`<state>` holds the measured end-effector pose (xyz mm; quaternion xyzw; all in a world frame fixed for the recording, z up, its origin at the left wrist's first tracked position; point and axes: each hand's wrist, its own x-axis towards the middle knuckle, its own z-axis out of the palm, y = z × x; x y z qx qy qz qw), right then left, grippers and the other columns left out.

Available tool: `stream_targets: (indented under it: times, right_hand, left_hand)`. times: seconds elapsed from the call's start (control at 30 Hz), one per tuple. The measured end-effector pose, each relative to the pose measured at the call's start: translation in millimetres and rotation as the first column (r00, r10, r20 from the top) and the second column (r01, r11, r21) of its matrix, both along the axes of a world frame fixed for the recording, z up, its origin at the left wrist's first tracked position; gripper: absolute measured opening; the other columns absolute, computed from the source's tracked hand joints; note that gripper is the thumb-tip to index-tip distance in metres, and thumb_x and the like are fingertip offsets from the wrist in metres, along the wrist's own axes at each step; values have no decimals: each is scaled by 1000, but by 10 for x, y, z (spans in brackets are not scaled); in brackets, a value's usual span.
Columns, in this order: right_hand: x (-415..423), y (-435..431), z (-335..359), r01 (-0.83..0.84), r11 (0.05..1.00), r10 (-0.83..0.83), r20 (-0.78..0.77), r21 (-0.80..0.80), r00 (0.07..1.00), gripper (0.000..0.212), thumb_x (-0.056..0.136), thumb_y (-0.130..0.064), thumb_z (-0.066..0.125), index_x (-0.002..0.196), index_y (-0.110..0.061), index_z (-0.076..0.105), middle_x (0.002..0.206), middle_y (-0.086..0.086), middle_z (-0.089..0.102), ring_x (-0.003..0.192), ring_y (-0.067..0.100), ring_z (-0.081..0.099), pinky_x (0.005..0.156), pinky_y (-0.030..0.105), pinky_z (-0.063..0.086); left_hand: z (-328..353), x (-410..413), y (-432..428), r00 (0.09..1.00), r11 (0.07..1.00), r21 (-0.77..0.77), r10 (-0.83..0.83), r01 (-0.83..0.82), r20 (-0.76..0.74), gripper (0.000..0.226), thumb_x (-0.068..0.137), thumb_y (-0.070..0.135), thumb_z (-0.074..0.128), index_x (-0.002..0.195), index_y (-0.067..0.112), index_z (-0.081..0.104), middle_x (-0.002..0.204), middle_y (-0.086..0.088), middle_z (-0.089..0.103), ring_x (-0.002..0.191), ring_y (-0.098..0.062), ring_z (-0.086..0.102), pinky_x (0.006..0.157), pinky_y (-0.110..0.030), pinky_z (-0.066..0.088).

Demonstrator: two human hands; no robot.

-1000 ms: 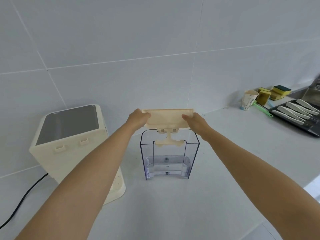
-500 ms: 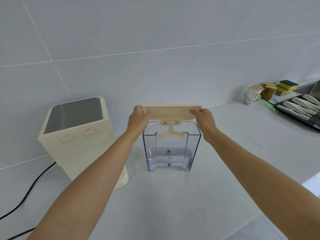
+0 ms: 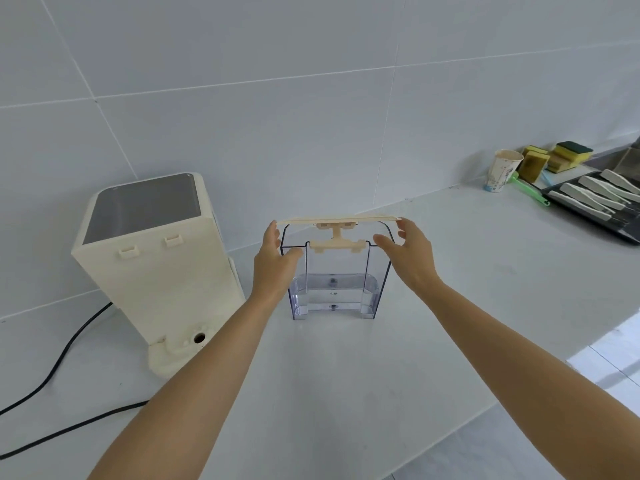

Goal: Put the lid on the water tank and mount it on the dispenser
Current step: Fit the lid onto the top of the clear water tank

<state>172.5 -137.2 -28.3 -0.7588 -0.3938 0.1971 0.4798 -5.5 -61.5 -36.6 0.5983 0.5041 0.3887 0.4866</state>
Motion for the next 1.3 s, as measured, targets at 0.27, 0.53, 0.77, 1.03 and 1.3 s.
stream_targets:
  times: [0.27, 0.53, 0.77, 1.03, 1.3]
  right_hand:
    - [-17, -132, -214, -43, 998, 46, 66, -42, 997, 61, 85, -28, 56, 140, -16, 33, 146, 5, 41, 133, 22, 38, 104, 34, 33]
    - [-55, -171, -355, -76, 995, 81, 74, -70, 994, 61, 85, -23, 55, 140, -21, 29, 143, 5, 42, 128, 22, 41, 92, 28, 33]
    - [8, -159, -350, -160, 981, 161, -1, -107, 987, 71, 88, -33, 50, 146, -16, 13, 154, 6, 22, 139, 22, 26, 107, 35, 27]
    - [180, 133, -60, -160, 987, 144, -334, -19, 931, 70, 92, -43, 35, 148, -20, 0, 159, -2, 5, 145, 16, 10, 115, 34, 11]
    - [300, 413, 8, -257, 952, 178, -382, -166, 907, 70, 89, -32, 50, 147, -15, 14, 153, 3, 23, 136, 23, 30, 110, 40, 32]
  left_hand:
    - [-129, -48, -104, 1000, 1000, 11, 0, 0, -14, 62, 83, 3, 50, 139, 17, 28, 138, -3, 44, 110, -9, 47, 79, -17, 35]
    - [-208, -39, -180, 1000, 1000, -23, -6, 6, -26, 62, 82, 0, 51, 138, 16, 28, 117, 3, 45, 82, -3, 46, 55, 1, 38]
    - [-227, -48, -204, 999, 994, -114, 2, 3, 40, 67, 83, 4, 51, 140, 19, 21, 142, -7, 40, 108, -14, 42, 76, -21, 36]
    - [-264, 21, -303, 999, 976, -218, -8, 18, 44, 80, 85, 9, 50, 145, 23, 0, 154, -1, 20, 137, -21, 27, 104, -32, 27]
    - [-147, 169, -322, 997, 963, -263, -49, 65, 65, 87, 85, 24, 54, 144, 26, -10, 158, 1, 1, 142, -23, 17, 116, -41, 19]
